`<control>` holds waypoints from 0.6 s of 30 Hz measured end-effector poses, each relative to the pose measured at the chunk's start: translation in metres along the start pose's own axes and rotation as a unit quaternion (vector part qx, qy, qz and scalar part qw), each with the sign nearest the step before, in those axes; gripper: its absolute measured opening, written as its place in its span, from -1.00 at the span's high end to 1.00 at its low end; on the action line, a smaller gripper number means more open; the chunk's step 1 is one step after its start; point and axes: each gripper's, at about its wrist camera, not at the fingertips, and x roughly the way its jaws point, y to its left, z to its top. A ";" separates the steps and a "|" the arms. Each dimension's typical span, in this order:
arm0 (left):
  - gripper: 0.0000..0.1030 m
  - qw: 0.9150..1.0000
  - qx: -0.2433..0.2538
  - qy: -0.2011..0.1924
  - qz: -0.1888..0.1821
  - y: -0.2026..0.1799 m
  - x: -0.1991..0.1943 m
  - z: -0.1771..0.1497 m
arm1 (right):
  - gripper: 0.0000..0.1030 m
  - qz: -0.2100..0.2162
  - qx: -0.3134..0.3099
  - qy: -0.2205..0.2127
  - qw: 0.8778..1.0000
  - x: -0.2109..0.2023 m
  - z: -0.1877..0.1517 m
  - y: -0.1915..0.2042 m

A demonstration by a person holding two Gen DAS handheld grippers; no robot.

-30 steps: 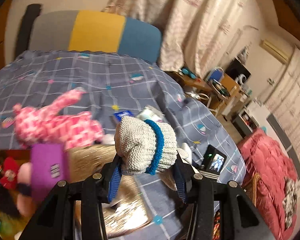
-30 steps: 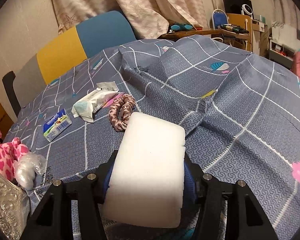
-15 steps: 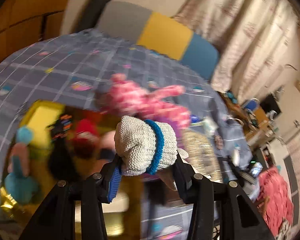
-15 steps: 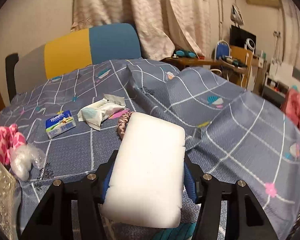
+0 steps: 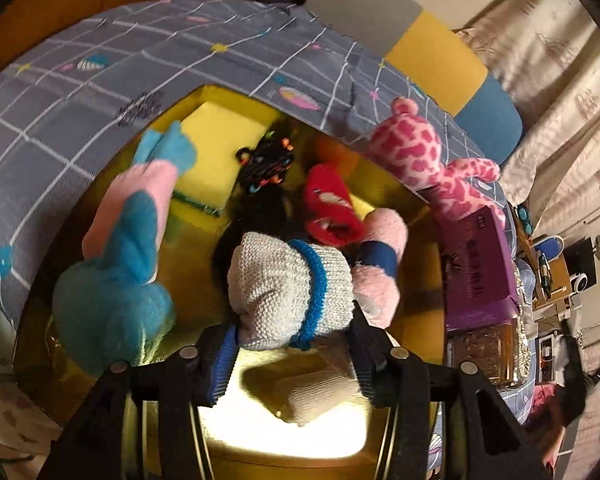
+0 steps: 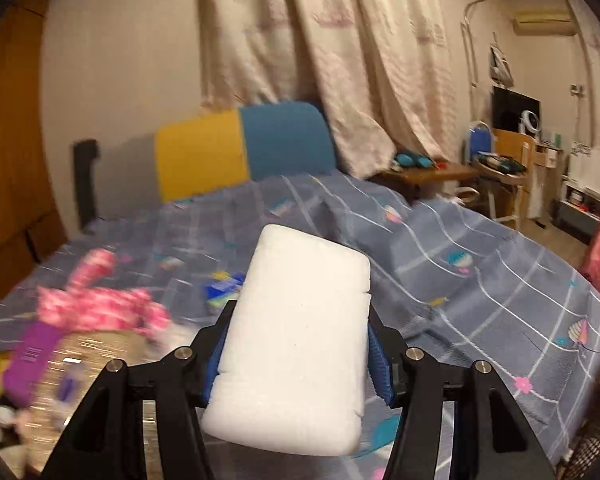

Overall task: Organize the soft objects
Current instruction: 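Open the left gripper to drop the glove in the tray while the right holds the block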

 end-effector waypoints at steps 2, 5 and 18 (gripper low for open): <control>-0.11 1.000 -0.003 0.000 0.006 0.005 0.000 -0.002 | -0.14 0.025 -0.007 -0.014 1.000 -0.017 0.006 0.018; -0.30 1.000 0.002 -0.006 0.008 0.007 -0.006 -0.005 | -0.15 0.068 -0.017 -0.029 0.997 -0.039 0.012 0.050; -0.32 0.996 -0.011 -0.084 -0.035 0.036 -0.067 -0.010 | -0.16 0.283 -0.103 0.037 0.953 -0.079 -0.022 0.192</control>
